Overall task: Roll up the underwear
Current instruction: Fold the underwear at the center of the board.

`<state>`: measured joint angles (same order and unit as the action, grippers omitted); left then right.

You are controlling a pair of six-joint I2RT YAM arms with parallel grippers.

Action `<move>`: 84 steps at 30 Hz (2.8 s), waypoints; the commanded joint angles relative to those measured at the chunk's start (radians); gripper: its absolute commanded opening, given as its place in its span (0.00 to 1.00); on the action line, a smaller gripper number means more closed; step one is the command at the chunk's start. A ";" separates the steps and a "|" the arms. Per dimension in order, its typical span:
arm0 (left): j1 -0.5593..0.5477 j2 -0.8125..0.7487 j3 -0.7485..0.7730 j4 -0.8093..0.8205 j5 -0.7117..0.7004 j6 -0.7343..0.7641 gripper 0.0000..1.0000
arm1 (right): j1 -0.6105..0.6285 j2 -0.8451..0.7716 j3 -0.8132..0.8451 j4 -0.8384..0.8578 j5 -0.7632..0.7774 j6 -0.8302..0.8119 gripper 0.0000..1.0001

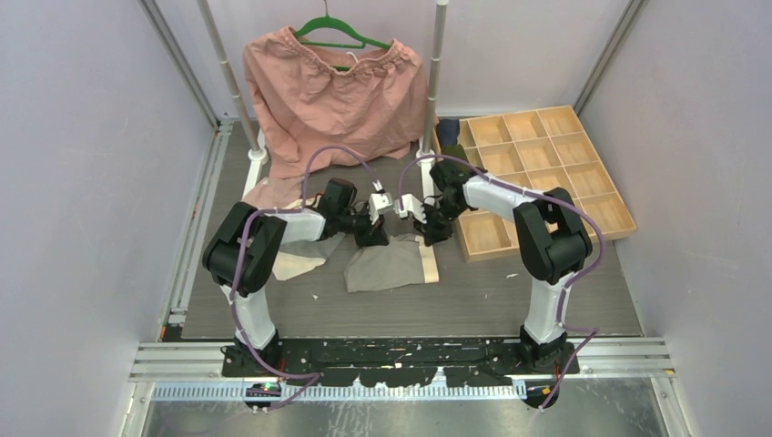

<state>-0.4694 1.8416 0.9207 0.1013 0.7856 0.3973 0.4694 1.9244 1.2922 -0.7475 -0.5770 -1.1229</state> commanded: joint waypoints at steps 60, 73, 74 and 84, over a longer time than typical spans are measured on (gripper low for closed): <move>-0.285 -0.628 -0.479 0.340 -0.651 0.002 0.01 | 0.252 -0.634 -0.695 0.866 0.700 -0.098 0.01; -0.384 -0.626 -0.437 0.167 -0.727 0.105 0.01 | 0.240 -0.682 -0.691 0.658 0.600 -0.093 0.01; -0.395 -0.619 -0.430 0.145 -0.738 0.112 0.01 | 0.239 -0.687 -0.689 0.638 0.595 -0.092 0.01; -0.449 -0.589 -0.407 0.070 -0.839 0.138 0.00 | 0.318 -0.714 -0.724 0.606 0.639 -0.093 0.01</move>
<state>-0.9169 1.2591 0.5014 0.2485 0.0299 0.5129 0.7494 1.2407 0.5995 -0.1181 -0.0666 -1.2034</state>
